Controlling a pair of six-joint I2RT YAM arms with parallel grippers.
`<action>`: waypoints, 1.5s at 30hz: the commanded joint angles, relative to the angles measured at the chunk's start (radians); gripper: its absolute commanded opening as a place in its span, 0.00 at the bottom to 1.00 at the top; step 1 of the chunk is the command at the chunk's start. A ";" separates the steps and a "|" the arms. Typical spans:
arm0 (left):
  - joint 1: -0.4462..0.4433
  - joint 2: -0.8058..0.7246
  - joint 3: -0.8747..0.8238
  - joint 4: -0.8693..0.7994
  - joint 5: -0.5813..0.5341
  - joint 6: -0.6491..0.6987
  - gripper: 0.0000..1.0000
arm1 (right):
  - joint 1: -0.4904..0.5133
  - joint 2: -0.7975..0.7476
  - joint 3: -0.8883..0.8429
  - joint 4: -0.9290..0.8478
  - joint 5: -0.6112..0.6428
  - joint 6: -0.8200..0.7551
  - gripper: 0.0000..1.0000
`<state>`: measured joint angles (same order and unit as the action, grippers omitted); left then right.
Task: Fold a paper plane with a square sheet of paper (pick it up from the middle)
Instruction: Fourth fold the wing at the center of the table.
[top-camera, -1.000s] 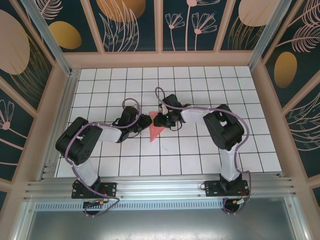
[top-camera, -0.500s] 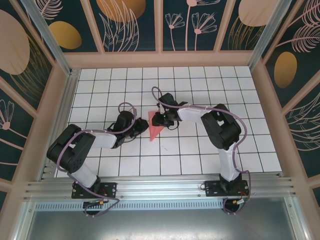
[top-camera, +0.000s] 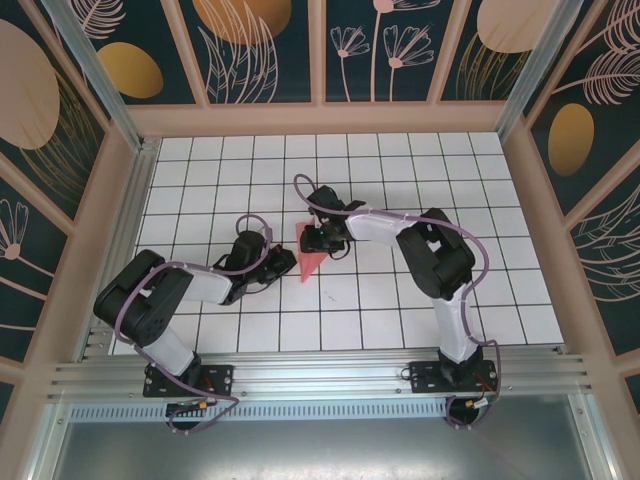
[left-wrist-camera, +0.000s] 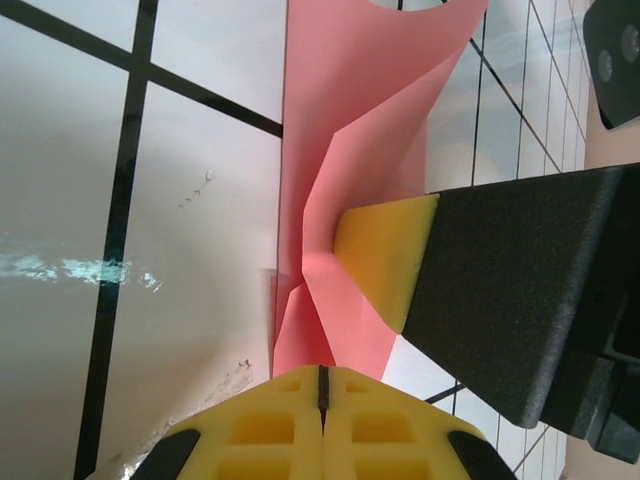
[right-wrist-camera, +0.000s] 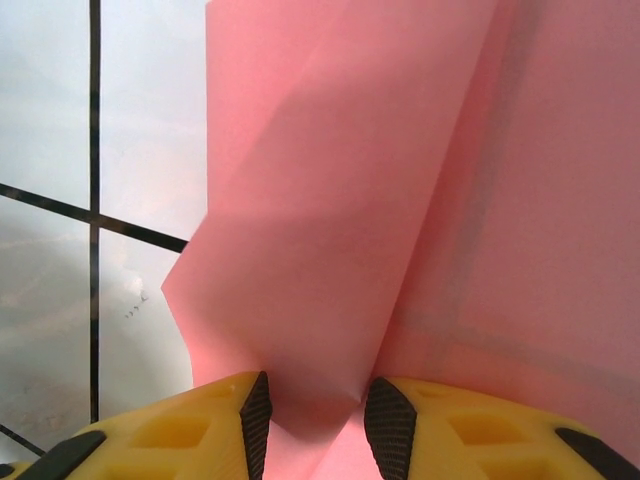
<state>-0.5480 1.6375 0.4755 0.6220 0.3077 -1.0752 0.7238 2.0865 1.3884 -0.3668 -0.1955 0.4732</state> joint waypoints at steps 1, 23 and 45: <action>-0.012 -0.019 -0.008 0.063 0.019 -0.020 0.06 | -0.012 0.165 -0.055 -0.137 0.192 0.009 0.39; -0.076 0.022 0.018 0.042 0.031 -0.001 0.04 | -0.001 0.261 0.037 -0.254 0.215 0.097 0.30; -0.090 0.025 0.081 -0.203 -0.072 0.064 0.07 | -0.009 0.262 0.045 -0.220 0.124 0.105 0.38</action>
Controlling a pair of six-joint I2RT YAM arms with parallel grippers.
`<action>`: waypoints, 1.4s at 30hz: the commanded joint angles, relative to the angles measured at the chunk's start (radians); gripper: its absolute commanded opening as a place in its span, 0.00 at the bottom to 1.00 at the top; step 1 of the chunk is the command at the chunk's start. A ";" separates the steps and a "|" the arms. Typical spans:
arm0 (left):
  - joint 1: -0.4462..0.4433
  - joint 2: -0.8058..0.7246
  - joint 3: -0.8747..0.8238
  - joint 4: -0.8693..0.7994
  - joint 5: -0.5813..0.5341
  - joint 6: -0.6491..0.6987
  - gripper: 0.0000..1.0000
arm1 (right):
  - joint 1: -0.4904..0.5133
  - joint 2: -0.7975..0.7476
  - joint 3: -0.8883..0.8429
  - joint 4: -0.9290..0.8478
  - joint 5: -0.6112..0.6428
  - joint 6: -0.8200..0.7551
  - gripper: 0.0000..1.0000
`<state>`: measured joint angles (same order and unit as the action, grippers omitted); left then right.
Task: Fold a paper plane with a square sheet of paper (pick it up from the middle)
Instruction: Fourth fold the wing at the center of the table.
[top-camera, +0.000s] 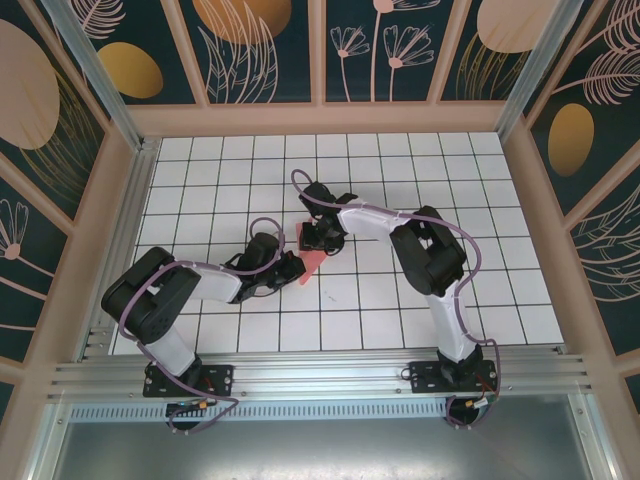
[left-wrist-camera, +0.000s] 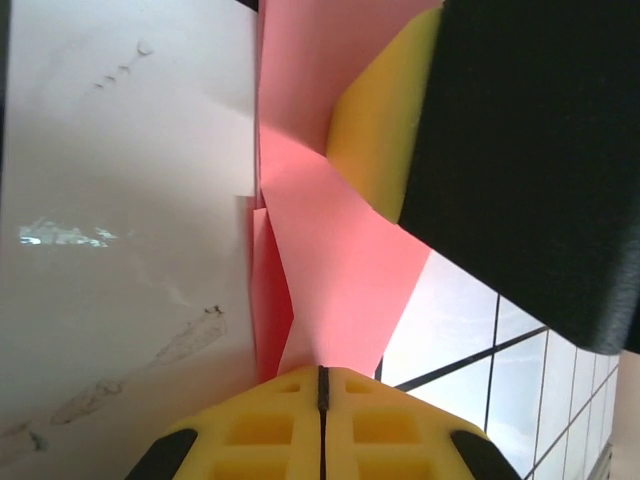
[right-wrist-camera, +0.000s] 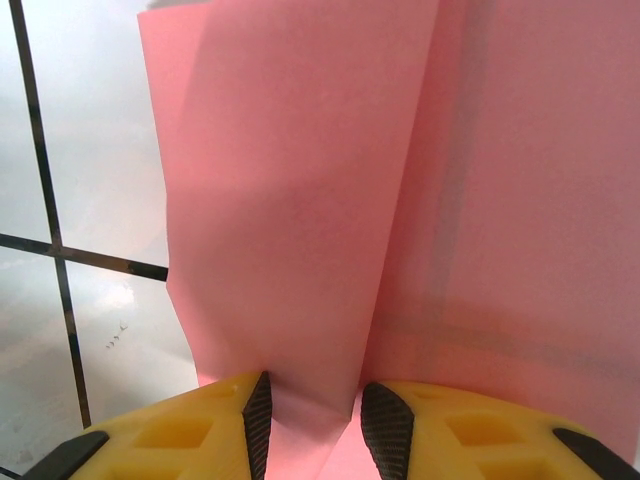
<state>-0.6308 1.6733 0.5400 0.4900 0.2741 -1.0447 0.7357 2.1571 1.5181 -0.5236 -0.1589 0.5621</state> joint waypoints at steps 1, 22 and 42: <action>-0.006 -0.009 0.019 -0.070 -0.038 0.034 0.07 | -0.022 0.192 -0.087 -0.064 0.088 0.016 0.38; -0.006 0.035 -0.018 0.128 0.082 -0.028 0.14 | -0.029 0.192 -0.106 -0.040 0.064 0.016 0.37; -0.006 0.046 -0.019 0.027 0.036 -0.004 0.10 | -0.033 0.201 -0.108 -0.035 0.048 0.019 0.37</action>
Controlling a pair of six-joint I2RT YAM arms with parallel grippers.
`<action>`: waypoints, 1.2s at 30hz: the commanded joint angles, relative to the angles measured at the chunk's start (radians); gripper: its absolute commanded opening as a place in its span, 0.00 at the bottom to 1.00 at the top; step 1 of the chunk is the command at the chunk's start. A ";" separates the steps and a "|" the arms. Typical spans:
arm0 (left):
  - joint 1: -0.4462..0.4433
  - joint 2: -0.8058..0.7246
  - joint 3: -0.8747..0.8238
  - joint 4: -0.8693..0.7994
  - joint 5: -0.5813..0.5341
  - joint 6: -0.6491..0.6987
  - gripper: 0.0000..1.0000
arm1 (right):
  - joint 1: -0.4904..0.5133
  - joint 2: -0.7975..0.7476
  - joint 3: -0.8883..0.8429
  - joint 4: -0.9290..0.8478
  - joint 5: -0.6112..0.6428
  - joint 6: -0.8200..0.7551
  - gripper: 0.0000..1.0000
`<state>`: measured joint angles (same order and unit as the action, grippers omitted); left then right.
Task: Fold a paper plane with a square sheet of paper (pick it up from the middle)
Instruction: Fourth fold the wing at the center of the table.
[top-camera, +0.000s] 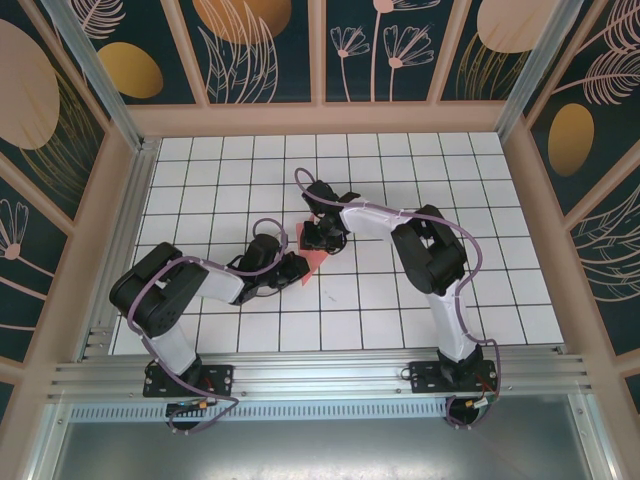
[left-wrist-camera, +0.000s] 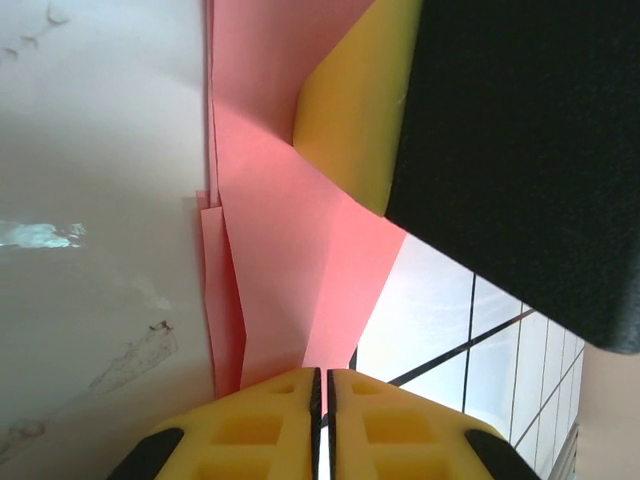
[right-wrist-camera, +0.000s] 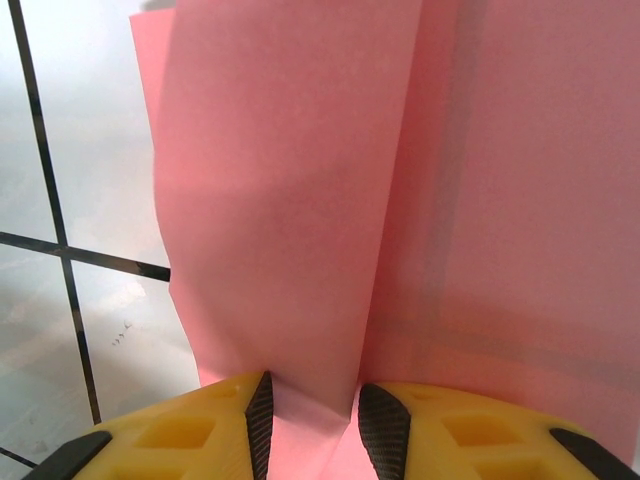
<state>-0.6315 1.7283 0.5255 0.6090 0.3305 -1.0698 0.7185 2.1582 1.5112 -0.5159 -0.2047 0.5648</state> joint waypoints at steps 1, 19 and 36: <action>-0.006 -0.009 0.003 -0.115 -0.025 0.026 0.09 | -0.016 0.198 -0.099 -0.043 0.088 0.017 0.37; -0.007 0.037 0.035 -0.316 -0.103 0.034 0.00 | -0.141 -0.184 -0.190 0.268 -0.275 -0.032 0.42; -0.006 0.059 -0.002 -0.222 -0.065 -0.006 0.00 | -0.124 -0.135 -0.299 0.421 -0.473 -0.084 0.18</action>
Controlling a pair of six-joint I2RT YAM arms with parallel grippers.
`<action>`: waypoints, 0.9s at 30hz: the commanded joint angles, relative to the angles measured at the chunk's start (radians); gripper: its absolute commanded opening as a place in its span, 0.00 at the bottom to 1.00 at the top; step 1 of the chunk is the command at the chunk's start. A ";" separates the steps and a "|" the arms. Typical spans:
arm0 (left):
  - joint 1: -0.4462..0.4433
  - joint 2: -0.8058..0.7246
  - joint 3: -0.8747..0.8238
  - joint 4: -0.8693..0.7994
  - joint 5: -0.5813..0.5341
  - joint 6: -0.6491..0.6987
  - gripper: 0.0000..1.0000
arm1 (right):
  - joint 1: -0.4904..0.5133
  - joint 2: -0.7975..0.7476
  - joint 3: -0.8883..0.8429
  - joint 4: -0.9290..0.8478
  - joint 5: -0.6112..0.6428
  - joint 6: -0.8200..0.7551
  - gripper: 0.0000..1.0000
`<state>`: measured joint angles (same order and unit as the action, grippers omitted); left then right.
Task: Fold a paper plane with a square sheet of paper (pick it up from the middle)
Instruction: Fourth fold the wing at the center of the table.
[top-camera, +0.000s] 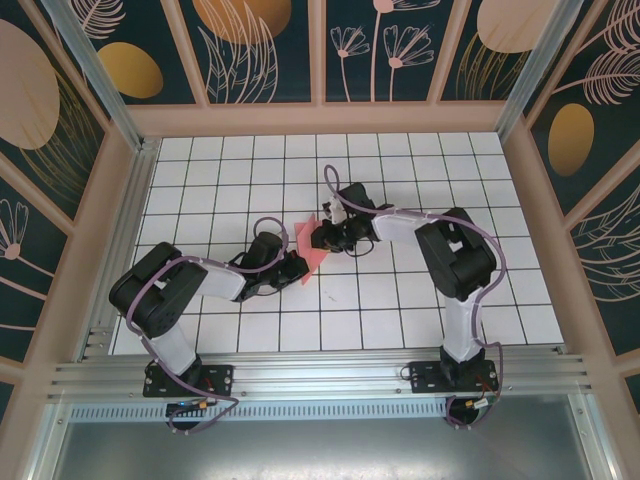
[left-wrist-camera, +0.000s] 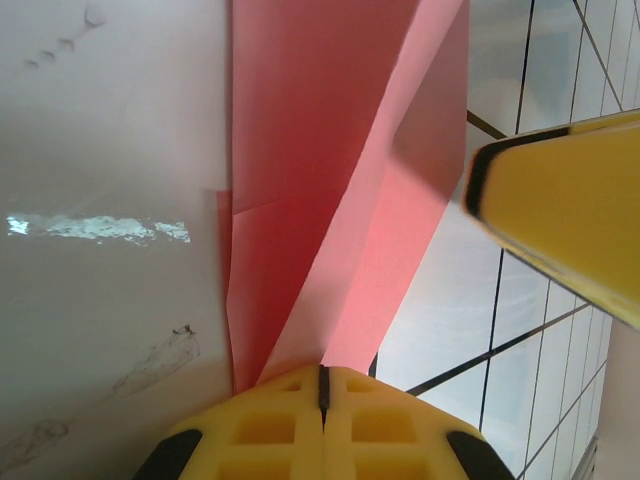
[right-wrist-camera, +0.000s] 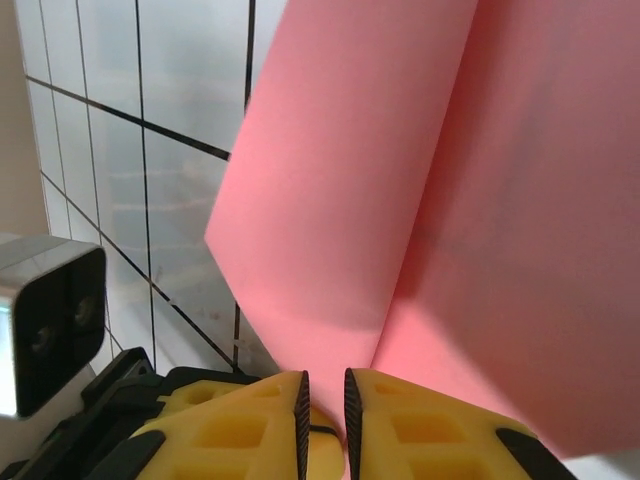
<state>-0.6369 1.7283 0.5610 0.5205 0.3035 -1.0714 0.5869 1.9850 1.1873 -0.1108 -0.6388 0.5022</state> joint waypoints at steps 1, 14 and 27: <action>0.000 0.060 -0.035 -0.133 -0.037 -0.003 0.00 | 0.010 0.048 0.033 0.009 -0.035 -0.024 0.18; 0.000 0.072 -0.024 -0.133 -0.029 0.007 0.00 | 0.021 0.085 0.052 0.027 -0.071 -0.029 0.14; 0.000 0.071 -0.027 -0.129 -0.033 0.005 0.00 | 0.036 0.008 -0.016 0.073 -0.045 -0.033 0.13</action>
<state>-0.6361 1.7321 0.5621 0.5243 0.3084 -1.0710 0.6083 2.0338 1.1751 -0.0547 -0.6819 0.4950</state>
